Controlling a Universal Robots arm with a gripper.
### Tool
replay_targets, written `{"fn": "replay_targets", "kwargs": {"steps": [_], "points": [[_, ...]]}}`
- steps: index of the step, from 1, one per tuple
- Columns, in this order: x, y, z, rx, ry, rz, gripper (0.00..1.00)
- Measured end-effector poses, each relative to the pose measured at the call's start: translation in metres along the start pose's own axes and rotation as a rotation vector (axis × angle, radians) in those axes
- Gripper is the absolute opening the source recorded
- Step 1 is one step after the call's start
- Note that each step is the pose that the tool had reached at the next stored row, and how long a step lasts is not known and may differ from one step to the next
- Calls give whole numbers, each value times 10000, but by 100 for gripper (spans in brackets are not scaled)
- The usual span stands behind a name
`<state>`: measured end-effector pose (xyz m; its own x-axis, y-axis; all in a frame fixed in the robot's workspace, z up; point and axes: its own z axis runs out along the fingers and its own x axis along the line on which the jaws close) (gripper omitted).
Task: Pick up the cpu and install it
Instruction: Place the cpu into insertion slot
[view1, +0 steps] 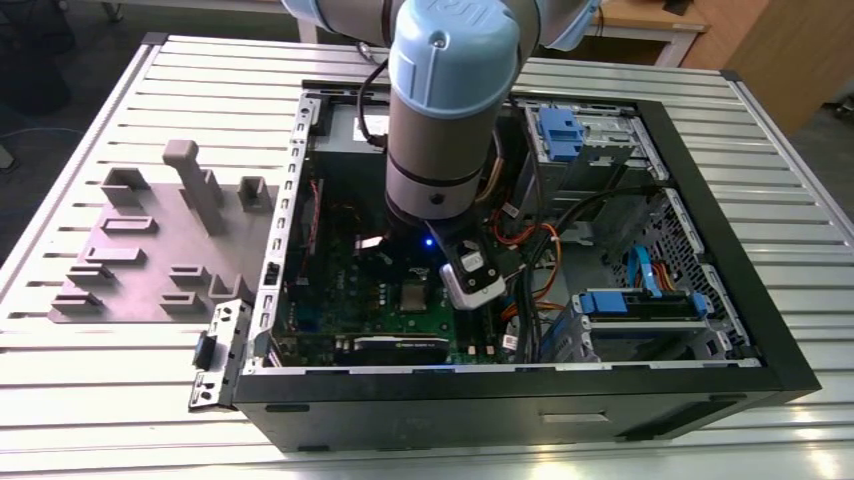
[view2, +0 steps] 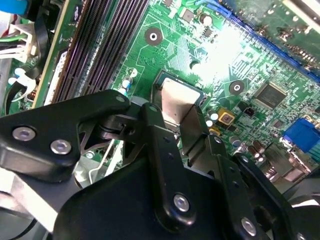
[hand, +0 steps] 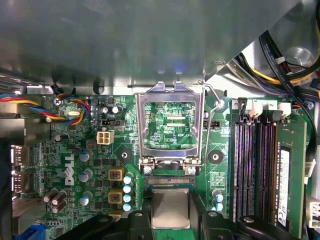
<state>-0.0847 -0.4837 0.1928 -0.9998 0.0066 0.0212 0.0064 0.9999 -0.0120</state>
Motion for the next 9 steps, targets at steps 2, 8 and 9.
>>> {"fn": "replay_targets", "kwargs": {"steps": [2, 8, 9], "points": [[0, 1, -24, -5, -3, 0, 40], [1, -1, -42, 1, 1, 0, 40], [1, -1, -39, 1, 0, 0, 40]]}}
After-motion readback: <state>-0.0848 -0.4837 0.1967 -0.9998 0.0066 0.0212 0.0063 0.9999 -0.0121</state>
